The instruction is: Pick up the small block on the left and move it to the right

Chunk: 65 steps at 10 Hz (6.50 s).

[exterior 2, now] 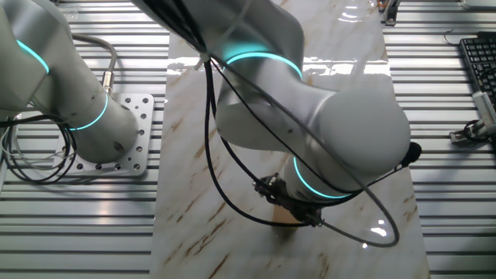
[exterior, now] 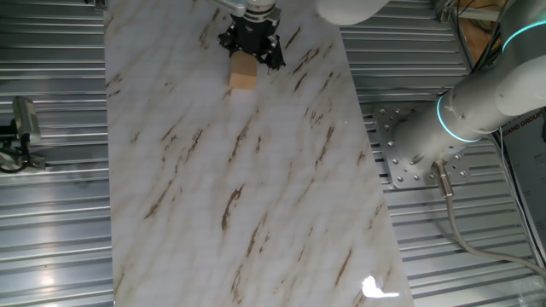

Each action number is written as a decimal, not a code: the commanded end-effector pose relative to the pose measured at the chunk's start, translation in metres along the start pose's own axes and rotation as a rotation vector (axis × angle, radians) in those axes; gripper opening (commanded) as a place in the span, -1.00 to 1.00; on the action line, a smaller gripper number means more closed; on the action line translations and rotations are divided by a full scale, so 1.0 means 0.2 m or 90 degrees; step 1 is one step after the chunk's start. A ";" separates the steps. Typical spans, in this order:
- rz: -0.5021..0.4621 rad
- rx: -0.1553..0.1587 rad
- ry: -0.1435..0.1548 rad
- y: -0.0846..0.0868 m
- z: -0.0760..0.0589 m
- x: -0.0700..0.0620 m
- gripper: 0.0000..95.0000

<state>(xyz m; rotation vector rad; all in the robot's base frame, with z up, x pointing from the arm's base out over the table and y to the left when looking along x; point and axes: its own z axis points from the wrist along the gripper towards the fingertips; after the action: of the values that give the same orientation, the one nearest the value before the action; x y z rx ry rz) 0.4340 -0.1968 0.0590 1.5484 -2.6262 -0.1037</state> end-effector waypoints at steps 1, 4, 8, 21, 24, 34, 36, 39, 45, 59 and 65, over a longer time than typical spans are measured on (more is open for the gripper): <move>-0.051 0.002 -0.008 0.00 0.00 0.00 1.00; -0.052 0.011 -0.009 0.00 0.01 0.00 0.60; -0.069 0.076 -0.017 0.00 0.02 0.00 1.00; -0.042 0.112 -0.049 0.00 0.09 0.00 0.60; -0.027 0.111 -0.050 0.01 0.10 0.01 -1.00; 0.010 0.078 -0.033 0.00 0.09 0.01 -1.00; 0.028 0.069 -0.030 0.00 0.07 0.00 -1.00; 0.084 0.057 -0.028 -0.01 0.04 -0.02 -1.00; 0.204 0.046 -0.028 -0.02 0.02 -0.11 -1.00; 0.482 0.041 -0.039 0.10 0.04 -0.36 -1.00; 0.571 0.039 -0.049 0.20 0.05 -0.41 -1.00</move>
<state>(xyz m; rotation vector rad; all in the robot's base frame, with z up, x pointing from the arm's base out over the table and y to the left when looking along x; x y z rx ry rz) 0.4382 -0.1064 0.0493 0.2728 -3.1126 -0.0091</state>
